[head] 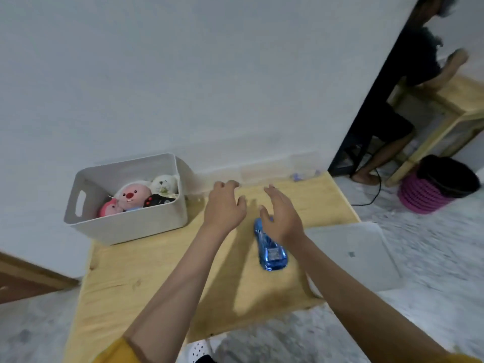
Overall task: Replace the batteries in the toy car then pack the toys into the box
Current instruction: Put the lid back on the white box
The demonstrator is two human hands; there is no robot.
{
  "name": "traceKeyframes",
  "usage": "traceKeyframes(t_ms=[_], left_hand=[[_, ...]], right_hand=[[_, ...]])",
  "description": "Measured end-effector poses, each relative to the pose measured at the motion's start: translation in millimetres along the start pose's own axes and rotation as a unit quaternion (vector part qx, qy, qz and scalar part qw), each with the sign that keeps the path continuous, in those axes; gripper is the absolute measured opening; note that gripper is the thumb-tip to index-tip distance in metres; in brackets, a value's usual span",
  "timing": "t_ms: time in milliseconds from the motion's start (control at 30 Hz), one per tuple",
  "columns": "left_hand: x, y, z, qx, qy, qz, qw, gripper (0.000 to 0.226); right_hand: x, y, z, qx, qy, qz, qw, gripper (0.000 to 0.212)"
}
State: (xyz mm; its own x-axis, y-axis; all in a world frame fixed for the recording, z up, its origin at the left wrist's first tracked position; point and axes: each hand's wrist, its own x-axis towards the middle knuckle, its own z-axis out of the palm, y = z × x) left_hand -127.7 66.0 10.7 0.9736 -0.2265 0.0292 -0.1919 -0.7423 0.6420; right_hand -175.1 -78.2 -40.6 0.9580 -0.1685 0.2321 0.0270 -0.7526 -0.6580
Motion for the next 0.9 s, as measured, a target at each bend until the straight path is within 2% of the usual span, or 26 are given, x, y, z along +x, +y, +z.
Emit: traceKeyframes(t_ms=[133, 233, 367, 467, 533, 600, 733, 900], left_hand=[[-49, 67, 90, -0.018, -0.063, -0.030, 0.997, 0.036], [-84, 97, 155, 0.030, -0.144, -0.050, 0.988, 0.040], [-109, 111, 211, 0.112, -0.216, -0.124, 0.962, 0.057], [-121, 110, 236, 0.133, -0.250, -0.162, 0.945, 0.082], [-127, 110, 245, 0.132, -0.241, -0.163, 0.948, 0.085], [-131, 111, 248, 0.107, -0.205, -0.172, 0.957, 0.076], [-133, 115, 246, 0.047, -0.142, -0.184, 0.972, 0.067], [-117, 127, 221, 0.004, -0.043, -0.139, 0.989, 0.062]], right_hand=[[-55, 99, -63, -0.045, -0.012, 0.066, 0.997, 0.048], [-90, 162, -102, -0.117, -0.043, 0.124, 0.984, 0.052], [-122, 219, -138, -0.233, -0.111, 0.228, 0.939, 0.066], [-134, 242, -152, -0.228, -0.186, 0.318, 0.901, 0.085], [-138, 250, -156, -0.175, -0.226, 0.336, 0.897, 0.095], [-143, 254, -157, -0.128, -0.229, 0.342, 0.902, 0.098], [-144, 254, -164, -0.099, -0.195, 0.339, 0.915, 0.100], [-127, 235, -180, -0.070, -0.128, 0.288, 0.946, 0.100]])
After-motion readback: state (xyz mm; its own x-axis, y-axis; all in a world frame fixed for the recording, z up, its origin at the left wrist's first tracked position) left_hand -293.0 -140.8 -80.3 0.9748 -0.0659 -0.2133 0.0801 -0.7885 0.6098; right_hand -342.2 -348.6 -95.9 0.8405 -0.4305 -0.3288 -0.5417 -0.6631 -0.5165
